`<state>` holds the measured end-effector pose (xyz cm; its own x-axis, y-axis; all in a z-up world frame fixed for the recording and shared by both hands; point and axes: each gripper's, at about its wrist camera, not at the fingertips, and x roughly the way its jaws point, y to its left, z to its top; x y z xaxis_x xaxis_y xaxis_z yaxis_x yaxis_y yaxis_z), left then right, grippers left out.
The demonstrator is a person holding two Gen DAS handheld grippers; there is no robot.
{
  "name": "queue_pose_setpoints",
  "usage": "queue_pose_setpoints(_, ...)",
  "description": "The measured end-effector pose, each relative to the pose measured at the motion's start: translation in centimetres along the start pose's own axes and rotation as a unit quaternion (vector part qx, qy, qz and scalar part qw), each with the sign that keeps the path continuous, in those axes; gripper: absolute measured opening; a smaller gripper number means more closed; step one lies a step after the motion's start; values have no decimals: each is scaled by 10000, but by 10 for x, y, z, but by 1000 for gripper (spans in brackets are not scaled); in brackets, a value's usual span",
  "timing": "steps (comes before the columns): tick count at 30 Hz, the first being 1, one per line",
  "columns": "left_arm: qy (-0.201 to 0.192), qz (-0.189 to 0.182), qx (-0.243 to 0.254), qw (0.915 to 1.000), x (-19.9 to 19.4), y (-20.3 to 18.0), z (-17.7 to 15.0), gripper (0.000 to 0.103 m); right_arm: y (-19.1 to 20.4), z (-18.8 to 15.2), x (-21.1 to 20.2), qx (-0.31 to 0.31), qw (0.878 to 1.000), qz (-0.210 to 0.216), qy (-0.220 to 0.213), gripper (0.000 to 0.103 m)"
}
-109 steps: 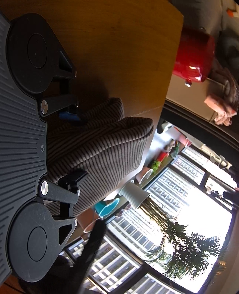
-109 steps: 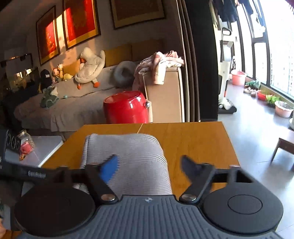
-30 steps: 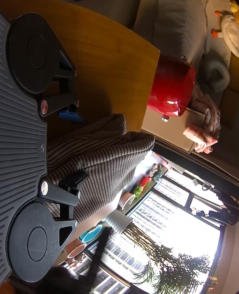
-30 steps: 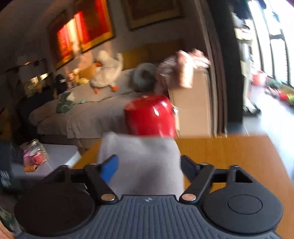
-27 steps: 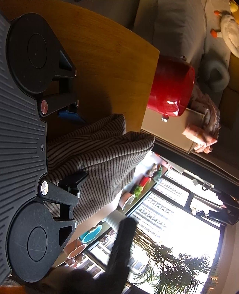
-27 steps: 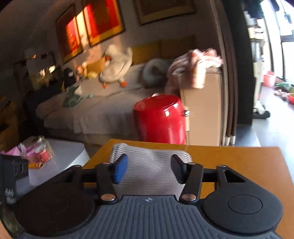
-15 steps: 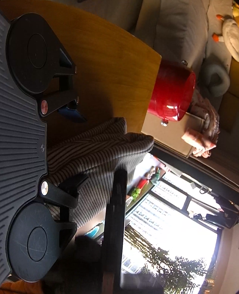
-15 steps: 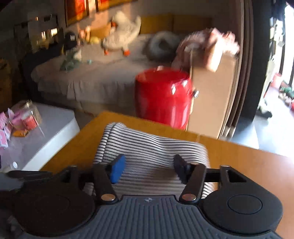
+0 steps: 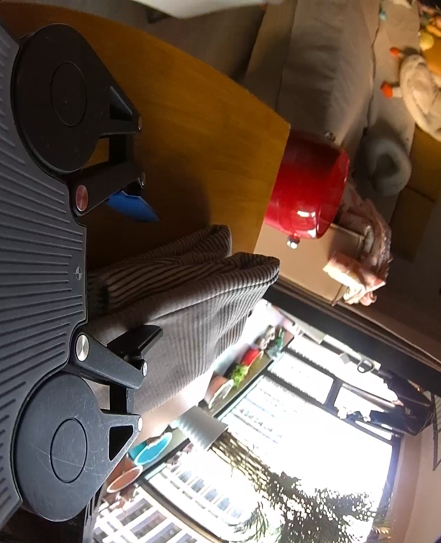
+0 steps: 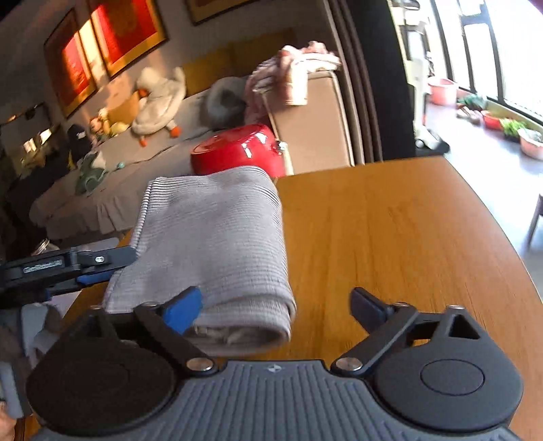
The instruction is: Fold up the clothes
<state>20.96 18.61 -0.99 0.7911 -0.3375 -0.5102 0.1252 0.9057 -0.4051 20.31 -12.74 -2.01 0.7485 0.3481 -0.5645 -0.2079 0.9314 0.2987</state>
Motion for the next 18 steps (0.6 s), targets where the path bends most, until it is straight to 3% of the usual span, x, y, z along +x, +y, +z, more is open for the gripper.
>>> queue_pose_setpoints(3,33,284,11,9996,-22,-16,-16,93,0,-18,-10,9,9998,-169,71,103)
queue_pose_setpoints(9,475,848,380,9945,-44,-60,-71,103,2,-48,-43,57,9979,-632,101,103)
queue_pose_setpoints(15,335,1891,956,9767,-51,-94,-105,103,15,-61,-52,-411,9900,-1311,330,103)
queue_pose_setpoints(18,386,2064,1041,9722,-48,-95,-105,103,22,-66,-50,-649,9846,-1565,429,103)
